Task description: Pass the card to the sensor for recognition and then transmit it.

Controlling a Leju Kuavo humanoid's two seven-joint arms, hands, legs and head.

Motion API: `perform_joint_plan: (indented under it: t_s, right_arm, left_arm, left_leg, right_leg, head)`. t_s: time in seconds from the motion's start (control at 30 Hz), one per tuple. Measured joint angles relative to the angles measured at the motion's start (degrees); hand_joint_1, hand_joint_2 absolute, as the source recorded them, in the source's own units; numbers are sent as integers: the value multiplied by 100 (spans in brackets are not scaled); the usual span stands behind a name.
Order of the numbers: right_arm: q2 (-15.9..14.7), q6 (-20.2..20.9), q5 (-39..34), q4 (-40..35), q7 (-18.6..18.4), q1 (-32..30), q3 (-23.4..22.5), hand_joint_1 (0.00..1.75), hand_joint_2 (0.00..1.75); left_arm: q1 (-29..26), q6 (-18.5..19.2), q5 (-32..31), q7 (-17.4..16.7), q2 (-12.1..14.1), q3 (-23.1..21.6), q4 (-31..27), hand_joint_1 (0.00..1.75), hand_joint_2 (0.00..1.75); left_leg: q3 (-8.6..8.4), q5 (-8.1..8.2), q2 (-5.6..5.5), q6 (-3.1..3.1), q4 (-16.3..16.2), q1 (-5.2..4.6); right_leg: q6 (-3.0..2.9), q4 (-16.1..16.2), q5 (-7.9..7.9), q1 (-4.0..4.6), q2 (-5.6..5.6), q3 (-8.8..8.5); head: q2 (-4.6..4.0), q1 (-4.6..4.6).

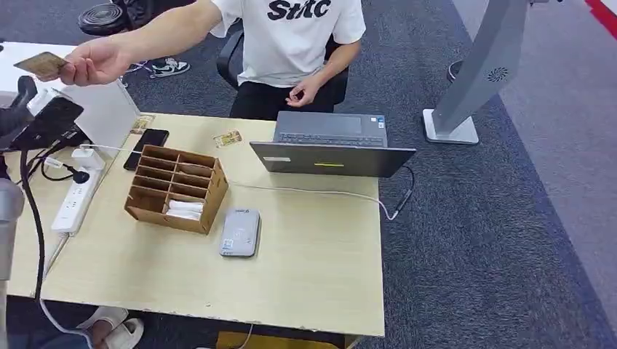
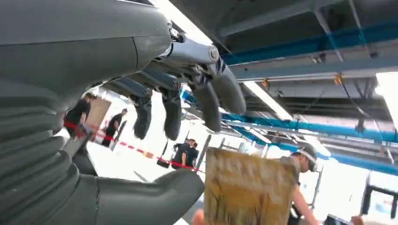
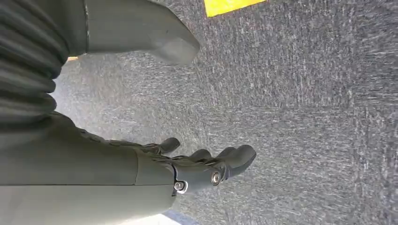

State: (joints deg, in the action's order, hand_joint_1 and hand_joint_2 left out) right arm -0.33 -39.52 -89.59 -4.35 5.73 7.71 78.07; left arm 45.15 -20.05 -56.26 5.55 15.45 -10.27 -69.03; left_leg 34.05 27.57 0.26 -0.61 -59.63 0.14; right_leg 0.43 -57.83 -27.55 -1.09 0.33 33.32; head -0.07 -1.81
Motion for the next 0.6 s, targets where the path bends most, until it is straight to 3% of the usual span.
perform_joint_plan:
  t_s: [0.43, 0.6]
  right_arm:
    - [0, 0, -22, 2, -20, -4, 0, 0, 175]
    - [2, 0, -15, 22, -20, -10, -48, 0, 175]
  left_arm:
    - [-1104, -430, 834, 579, -491, 256, -1199, 0, 175]
    - [-1683, -616, 1349, 1021, -597, 376, -1736, 0, 175]
  left_leg:
    - [-2, -1, 0, 0, -1, -2]
    - [-3, 1, 5, -1, 2, -2]
  right_leg:
    - [1, 0, 2, -1, 0, -3]
    - [1, 0, 1, -2, 4, -3]
  head:
    - [0, 0]
    - [0, 0]
